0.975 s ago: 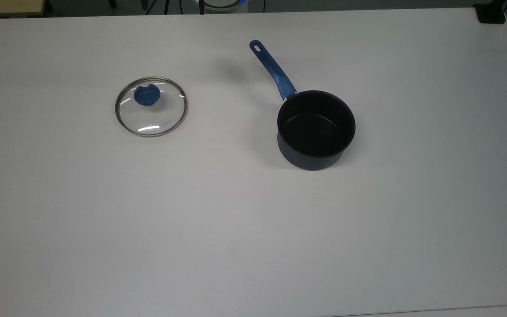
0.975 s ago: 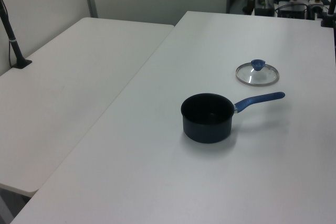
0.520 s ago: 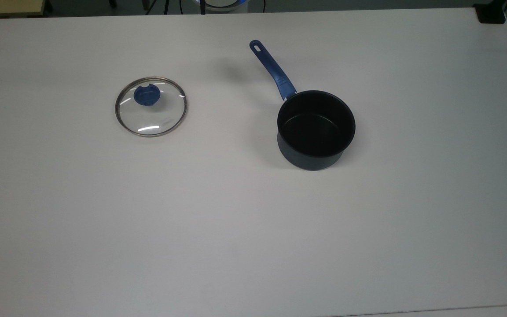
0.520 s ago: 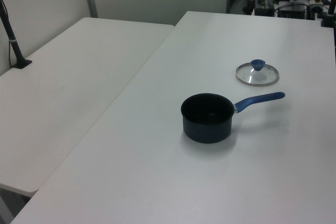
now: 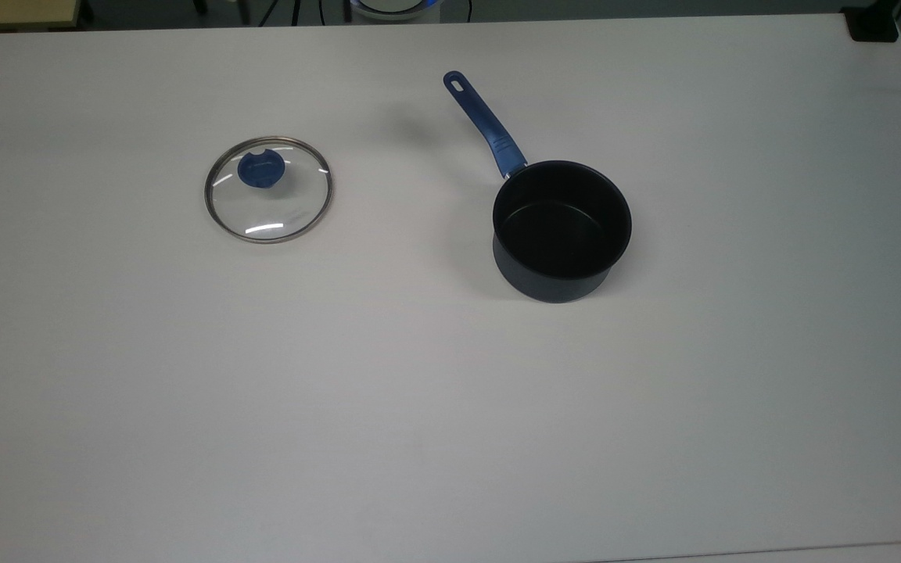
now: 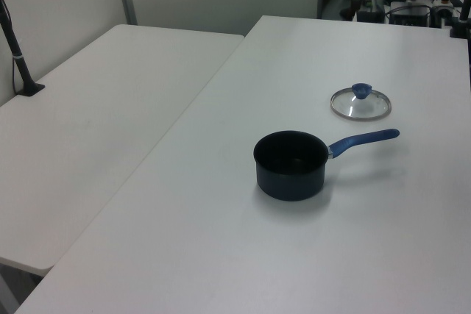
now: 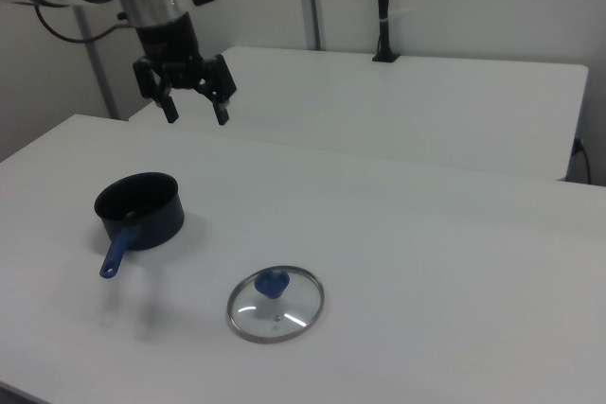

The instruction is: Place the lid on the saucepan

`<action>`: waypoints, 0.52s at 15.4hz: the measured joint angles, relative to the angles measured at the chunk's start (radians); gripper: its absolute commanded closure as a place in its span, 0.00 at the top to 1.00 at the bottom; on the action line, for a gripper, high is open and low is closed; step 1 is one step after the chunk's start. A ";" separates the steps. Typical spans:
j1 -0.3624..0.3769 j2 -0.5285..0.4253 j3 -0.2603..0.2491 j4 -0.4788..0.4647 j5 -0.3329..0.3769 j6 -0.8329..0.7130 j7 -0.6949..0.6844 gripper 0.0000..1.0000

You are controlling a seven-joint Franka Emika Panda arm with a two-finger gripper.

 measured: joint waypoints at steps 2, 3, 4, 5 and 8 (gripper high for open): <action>-0.023 0.016 -0.004 -0.002 -0.009 0.004 -0.025 1.00; -0.036 0.027 -0.005 -0.008 -0.027 0.010 -0.032 1.00; -0.051 0.038 -0.006 -0.023 -0.052 0.028 -0.035 1.00; -0.066 0.049 -0.006 -0.047 -0.069 0.063 -0.036 1.00; -0.117 0.069 -0.009 -0.161 -0.081 0.205 -0.039 1.00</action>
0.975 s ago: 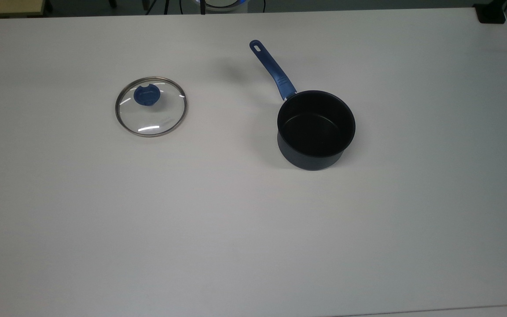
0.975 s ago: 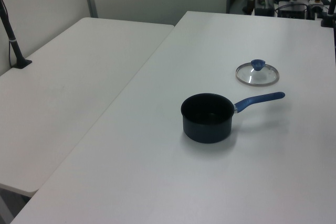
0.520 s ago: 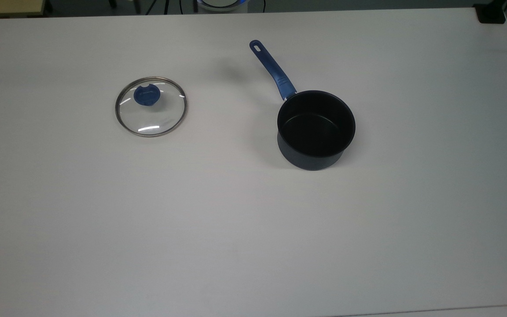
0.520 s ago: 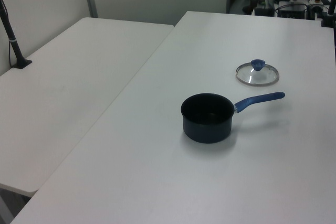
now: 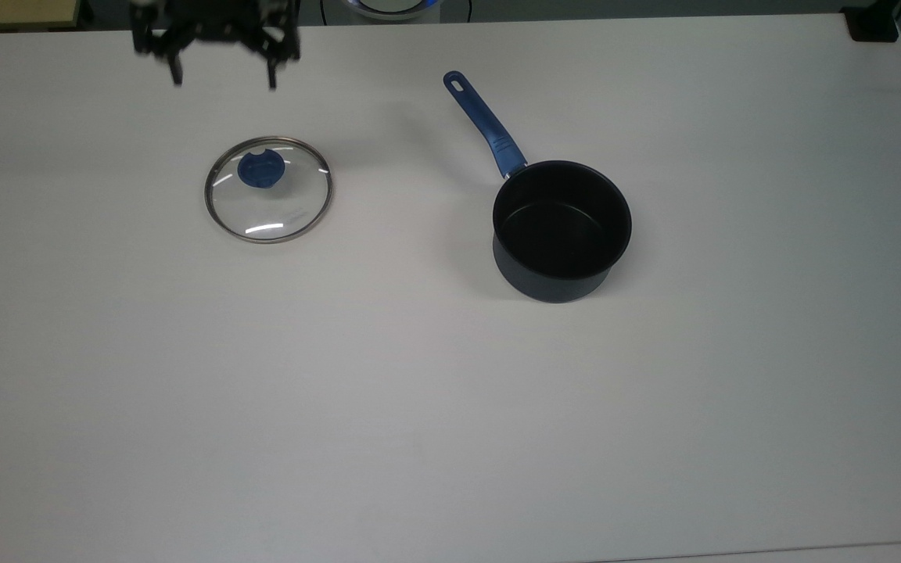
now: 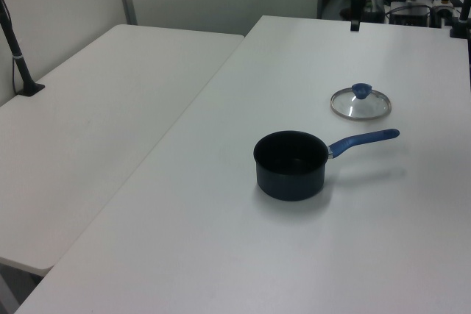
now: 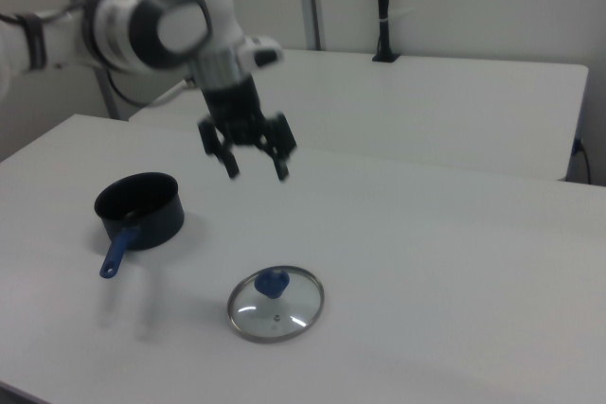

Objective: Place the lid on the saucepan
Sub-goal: 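Move the gripper down over the blue knob of the glass lid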

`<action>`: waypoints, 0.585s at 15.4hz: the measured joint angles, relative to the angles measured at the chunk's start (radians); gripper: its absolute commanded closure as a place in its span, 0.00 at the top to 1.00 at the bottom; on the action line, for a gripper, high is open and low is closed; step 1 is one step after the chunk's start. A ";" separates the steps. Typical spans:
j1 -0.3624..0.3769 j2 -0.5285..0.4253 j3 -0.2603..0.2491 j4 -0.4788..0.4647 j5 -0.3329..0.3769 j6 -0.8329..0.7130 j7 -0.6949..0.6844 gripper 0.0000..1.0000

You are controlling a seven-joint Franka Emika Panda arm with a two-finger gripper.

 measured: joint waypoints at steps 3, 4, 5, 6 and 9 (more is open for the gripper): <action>-0.024 0.012 -0.001 -0.150 -0.003 0.150 -0.006 1.00; -0.024 0.018 -0.001 -0.191 -0.005 0.189 -0.006 1.00; -0.024 0.028 -0.001 -0.222 -0.005 0.214 -0.006 1.00; -0.024 0.041 -0.001 -0.241 -0.005 0.226 -0.006 1.00; -0.026 0.097 -0.001 -0.252 -0.005 0.232 0.006 1.00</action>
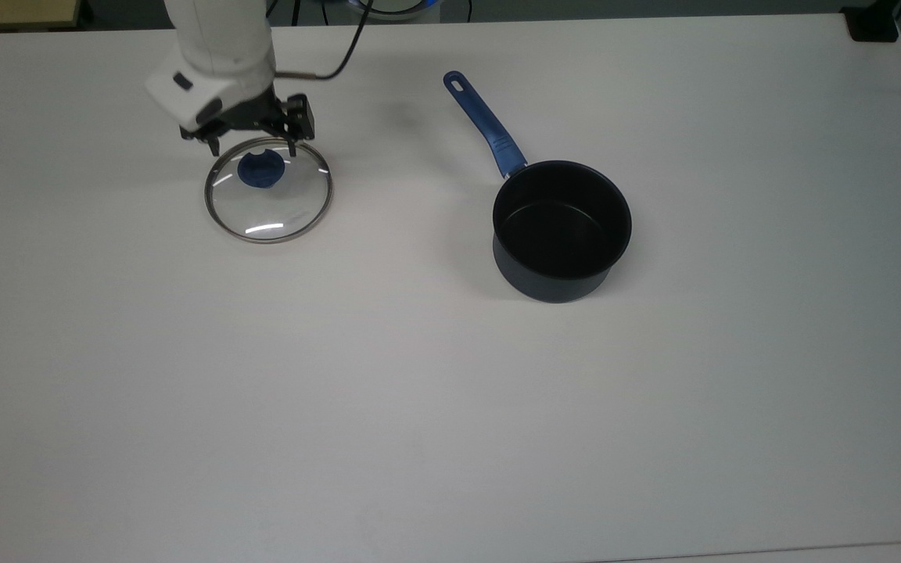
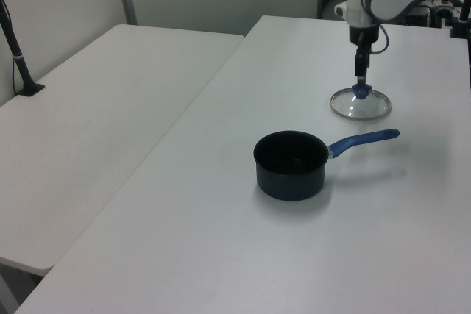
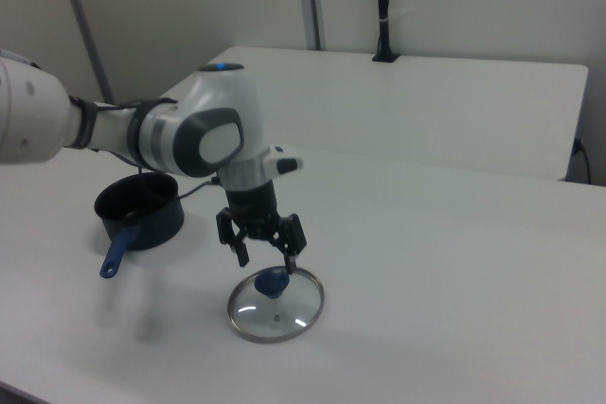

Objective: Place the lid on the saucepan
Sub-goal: 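Move the gripper down over the blue knob of the glass lid, then close the gripper on the blue knob of the glass lid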

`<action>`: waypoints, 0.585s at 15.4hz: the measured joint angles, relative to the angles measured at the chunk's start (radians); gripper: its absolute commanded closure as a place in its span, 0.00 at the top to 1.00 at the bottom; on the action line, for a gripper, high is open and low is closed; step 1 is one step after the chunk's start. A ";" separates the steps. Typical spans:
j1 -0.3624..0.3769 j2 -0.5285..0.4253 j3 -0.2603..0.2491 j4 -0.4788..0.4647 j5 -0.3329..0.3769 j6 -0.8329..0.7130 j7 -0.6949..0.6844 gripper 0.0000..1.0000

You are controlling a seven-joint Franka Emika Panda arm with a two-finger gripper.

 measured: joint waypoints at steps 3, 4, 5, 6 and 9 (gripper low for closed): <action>-0.004 0.049 0.000 0.000 0.000 0.025 0.012 1.00; -0.005 0.060 0.000 0.000 0.000 0.031 0.018 1.00; -0.005 0.068 0.000 0.000 0.000 0.032 0.024 0.93; -0.005 0.072 0.000 0.001 0.000 0.033 0.025 0.82; -0.005 0.074 0.000 0.001 0.000 0.033 0.027 0.62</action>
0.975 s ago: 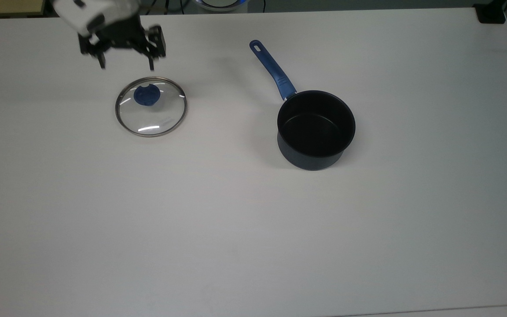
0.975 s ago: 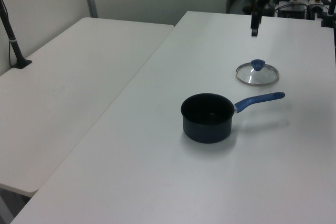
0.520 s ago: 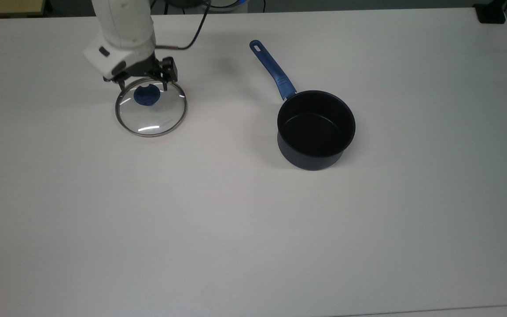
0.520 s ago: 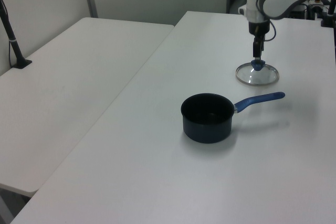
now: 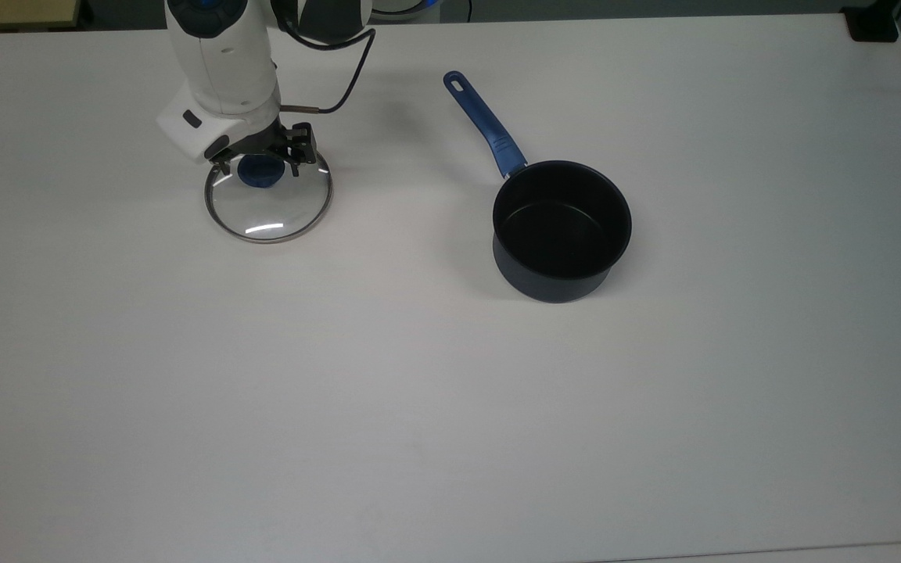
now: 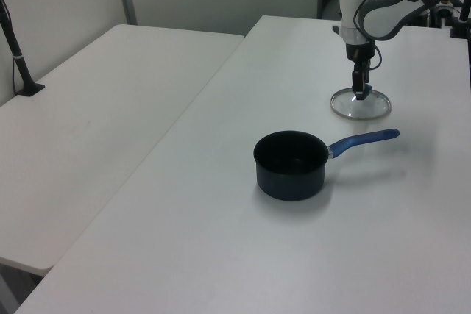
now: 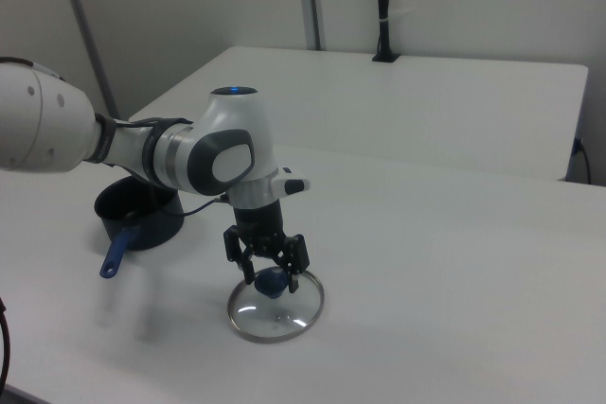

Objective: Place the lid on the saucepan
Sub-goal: 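Close the gripper on the blue knob of the glass lid, then lift the glass lid and carry it over the black saucepan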

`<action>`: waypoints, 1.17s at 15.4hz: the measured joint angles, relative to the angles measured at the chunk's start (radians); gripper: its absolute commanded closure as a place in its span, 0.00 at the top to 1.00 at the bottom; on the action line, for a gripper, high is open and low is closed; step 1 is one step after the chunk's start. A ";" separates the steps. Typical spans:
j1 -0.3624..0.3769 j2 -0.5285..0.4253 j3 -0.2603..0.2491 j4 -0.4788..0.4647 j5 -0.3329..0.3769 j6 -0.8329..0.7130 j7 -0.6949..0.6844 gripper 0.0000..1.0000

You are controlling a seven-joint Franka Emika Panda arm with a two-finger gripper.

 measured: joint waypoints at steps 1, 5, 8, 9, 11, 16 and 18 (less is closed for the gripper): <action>0.000 0.000 0.000 0.000 0.000 0.000 0.001 0.60; 0.000 0.000 0.000 0.002 0.000 0.000 0.008 0.53; 0.001 -0.005 0.001 0.010 0.000 -0.010 0.017 0.53; 0.002 -0.012 0.004 0.026 0.002 -0.038 0.018 0.53; 0.008 -0.035 0.015 0.080 0.034 -0.117 0.024 0.53; 0.029 -0.098 0.153 0.247 0.110 -0.258 0.202 0.53; 0.032 -0.083 0.243 0.320 0.114 -0.296 0.337 0.53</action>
